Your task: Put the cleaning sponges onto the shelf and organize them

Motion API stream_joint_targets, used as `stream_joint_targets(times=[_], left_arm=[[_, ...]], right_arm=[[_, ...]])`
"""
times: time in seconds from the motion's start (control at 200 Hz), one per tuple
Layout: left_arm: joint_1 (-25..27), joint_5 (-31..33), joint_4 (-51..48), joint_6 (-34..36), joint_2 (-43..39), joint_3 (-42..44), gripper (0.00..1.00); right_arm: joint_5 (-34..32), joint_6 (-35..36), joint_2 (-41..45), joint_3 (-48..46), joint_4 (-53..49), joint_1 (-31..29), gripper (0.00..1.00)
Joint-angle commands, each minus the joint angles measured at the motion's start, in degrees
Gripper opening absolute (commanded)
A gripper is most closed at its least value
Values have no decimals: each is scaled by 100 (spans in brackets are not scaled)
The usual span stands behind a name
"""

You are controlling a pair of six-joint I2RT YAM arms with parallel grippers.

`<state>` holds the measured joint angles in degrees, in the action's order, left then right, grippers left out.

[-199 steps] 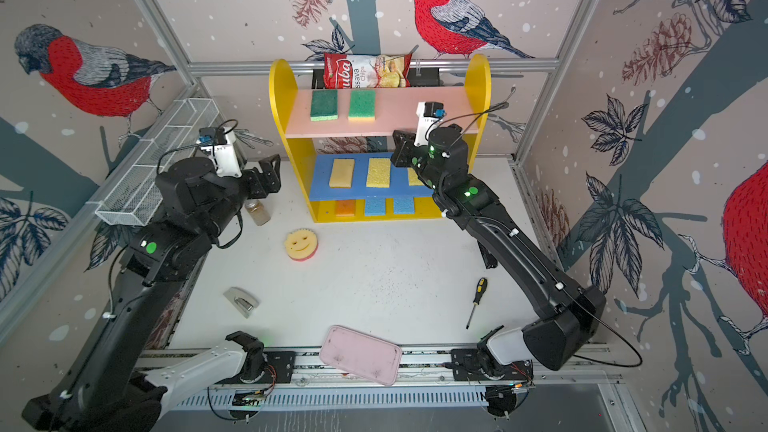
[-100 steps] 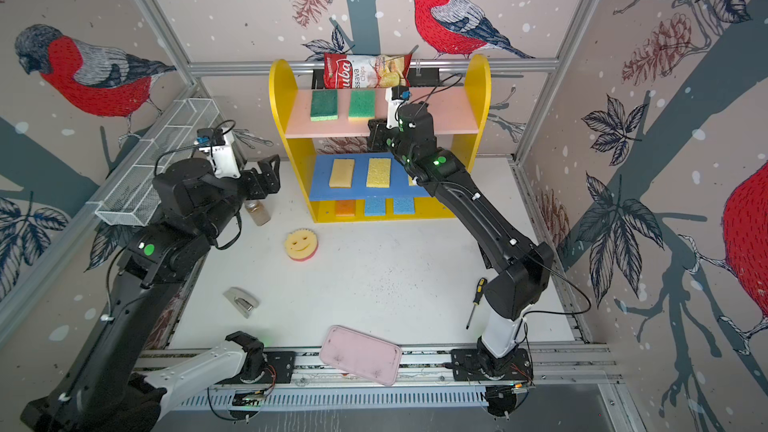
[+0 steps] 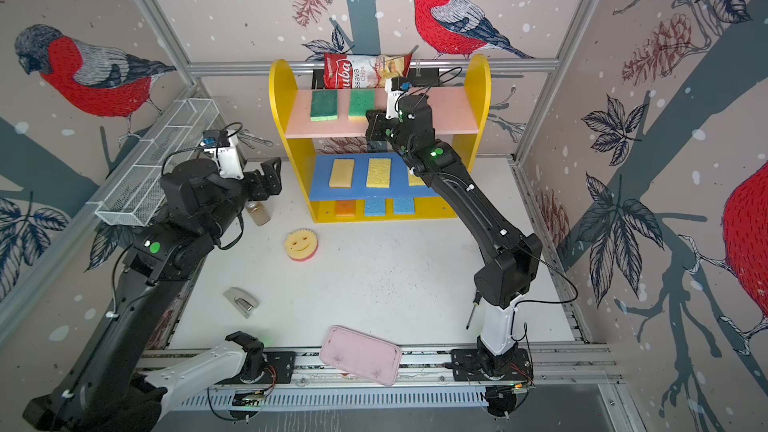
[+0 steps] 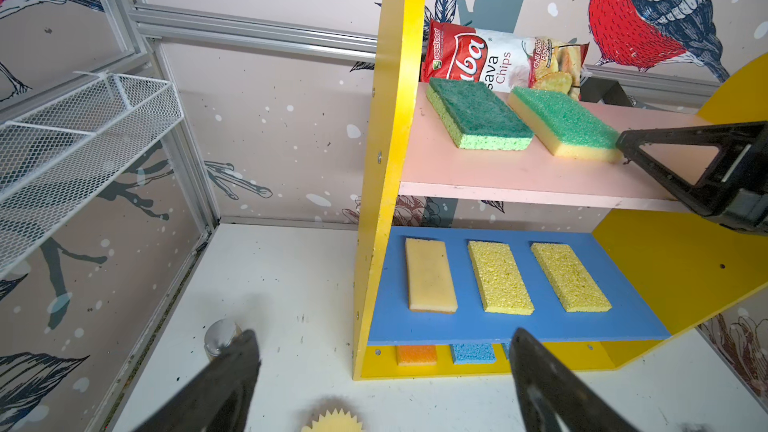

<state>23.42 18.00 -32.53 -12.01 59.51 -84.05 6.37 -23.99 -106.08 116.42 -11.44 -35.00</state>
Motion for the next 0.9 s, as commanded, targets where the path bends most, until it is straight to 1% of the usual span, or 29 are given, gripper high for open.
stream_joint_targets(times=[0.0,0.11,0.215,0.55,0.735,0.895], left_arm=[[-13,-4,182,22,-1,-1,93],[-13,-9,164,-24,-17,-10,93],[-13,-39,127,-81,-34,-29,93],[-13,-213,79,-572,-52,-39,93],[-15,-434,90,-916,105,10,92],[-13,-375,6,-1216,190,320,92]], right_arm=[[-31,-22,76,-145,-366,12,8],[-47,-23,386,-496,-235,-13,8],[-145,26,869,-995,-58,-88,9],[-769,78,2904,-3136,732,-414,13],[-1008,98,3744,-3988,750,-521,15],[-1262,10,4384,-5006,720,-565,15]])
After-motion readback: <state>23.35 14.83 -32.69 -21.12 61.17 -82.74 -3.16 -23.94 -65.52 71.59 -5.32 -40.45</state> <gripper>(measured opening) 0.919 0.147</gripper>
